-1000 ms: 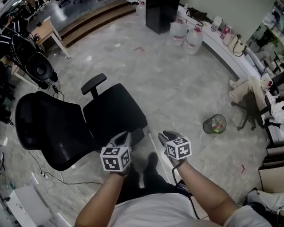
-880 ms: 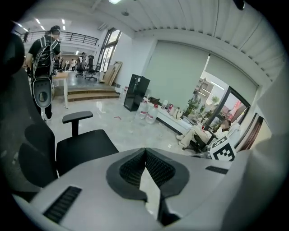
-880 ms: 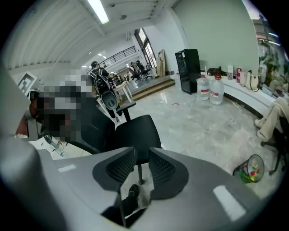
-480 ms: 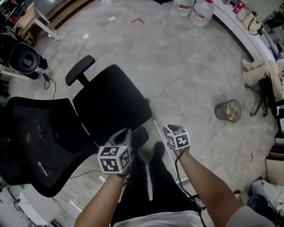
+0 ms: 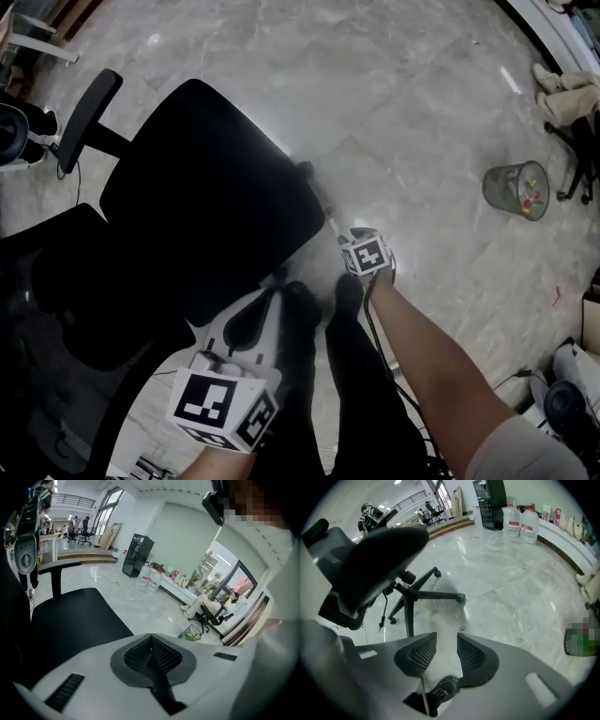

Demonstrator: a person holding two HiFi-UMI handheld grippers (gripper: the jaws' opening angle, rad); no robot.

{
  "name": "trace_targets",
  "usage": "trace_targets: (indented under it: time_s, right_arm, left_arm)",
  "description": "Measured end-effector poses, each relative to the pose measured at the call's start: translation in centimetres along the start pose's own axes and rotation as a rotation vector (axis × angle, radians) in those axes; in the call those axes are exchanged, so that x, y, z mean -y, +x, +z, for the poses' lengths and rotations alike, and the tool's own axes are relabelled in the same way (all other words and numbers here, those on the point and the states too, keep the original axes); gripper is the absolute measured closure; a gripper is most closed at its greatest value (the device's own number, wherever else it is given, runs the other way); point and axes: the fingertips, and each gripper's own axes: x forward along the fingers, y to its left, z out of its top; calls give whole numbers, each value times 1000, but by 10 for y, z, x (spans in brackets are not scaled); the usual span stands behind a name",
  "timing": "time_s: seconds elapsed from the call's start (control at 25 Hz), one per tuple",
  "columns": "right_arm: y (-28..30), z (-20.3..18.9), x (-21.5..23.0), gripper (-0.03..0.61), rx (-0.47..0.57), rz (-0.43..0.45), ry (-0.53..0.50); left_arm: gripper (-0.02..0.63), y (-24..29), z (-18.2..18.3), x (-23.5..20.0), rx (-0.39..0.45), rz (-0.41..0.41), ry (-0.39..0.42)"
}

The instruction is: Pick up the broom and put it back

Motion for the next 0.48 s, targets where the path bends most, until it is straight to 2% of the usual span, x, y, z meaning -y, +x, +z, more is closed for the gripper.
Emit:
trace_targets:
  time_s: [0.12,0.28,0.48]
  right_arm:
    - [61,-28,10,439,-57,-6,-42]
    - [129,-63,23,439,-106,-14,-43]
    - [208,-85,42,439,-128,-30,-80]
  left_arm:
    - [606,11,-10,-23,-27,19,-11]
    - [606,28,-19,-42,-61,-15,-66]
    - [606,50,-26,-71,-112,-50,-117]
